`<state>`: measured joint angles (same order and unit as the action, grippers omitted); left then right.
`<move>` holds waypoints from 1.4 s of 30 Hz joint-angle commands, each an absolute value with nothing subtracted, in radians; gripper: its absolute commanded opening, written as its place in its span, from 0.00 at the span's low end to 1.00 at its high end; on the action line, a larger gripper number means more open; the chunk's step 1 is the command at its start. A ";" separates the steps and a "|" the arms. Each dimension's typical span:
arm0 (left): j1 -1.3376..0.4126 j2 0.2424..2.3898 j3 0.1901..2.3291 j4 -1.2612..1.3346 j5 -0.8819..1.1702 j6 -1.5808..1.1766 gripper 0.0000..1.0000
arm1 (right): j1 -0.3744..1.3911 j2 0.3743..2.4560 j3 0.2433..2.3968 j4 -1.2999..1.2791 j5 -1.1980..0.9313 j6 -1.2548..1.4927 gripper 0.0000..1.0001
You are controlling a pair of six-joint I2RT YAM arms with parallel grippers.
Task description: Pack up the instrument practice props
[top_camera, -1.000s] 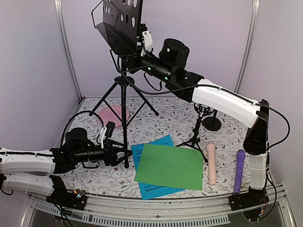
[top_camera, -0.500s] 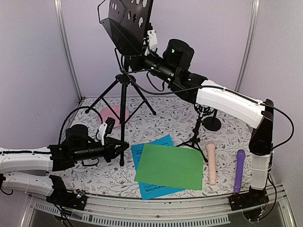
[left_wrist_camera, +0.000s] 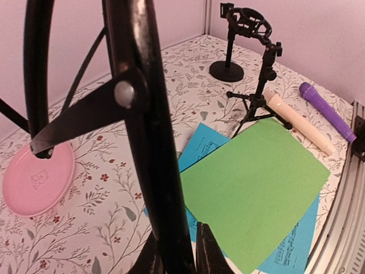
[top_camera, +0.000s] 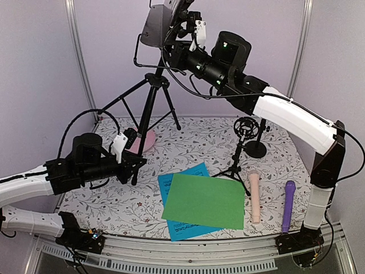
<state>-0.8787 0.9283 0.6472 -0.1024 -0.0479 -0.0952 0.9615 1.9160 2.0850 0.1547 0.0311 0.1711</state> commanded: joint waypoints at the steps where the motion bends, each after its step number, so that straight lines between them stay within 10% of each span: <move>1: -0.884 0.795 0.676 -0.168 -0.232 0.218 0.00 | 0.941 1.851 2.100 0.050 0.026 0.460 0.00; 22: -0.882 0.746 0.785 -0.373 -0.303 0.231 0.00 | 0.910 1.825 1.841 0.160 -0.039 0.638 0.00; 42: -0.746 1.251 0.518 0.292 0.039 0.165 0.00 | 0.922 1.906 1.895 0.061 -0.036 0.636 0.00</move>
<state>-0.7441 1.1141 0.5095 0.0982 -0.1242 0.1524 0.8368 1.9079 1.8008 -0.0731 0.1673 0.5659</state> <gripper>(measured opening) 0.139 0.177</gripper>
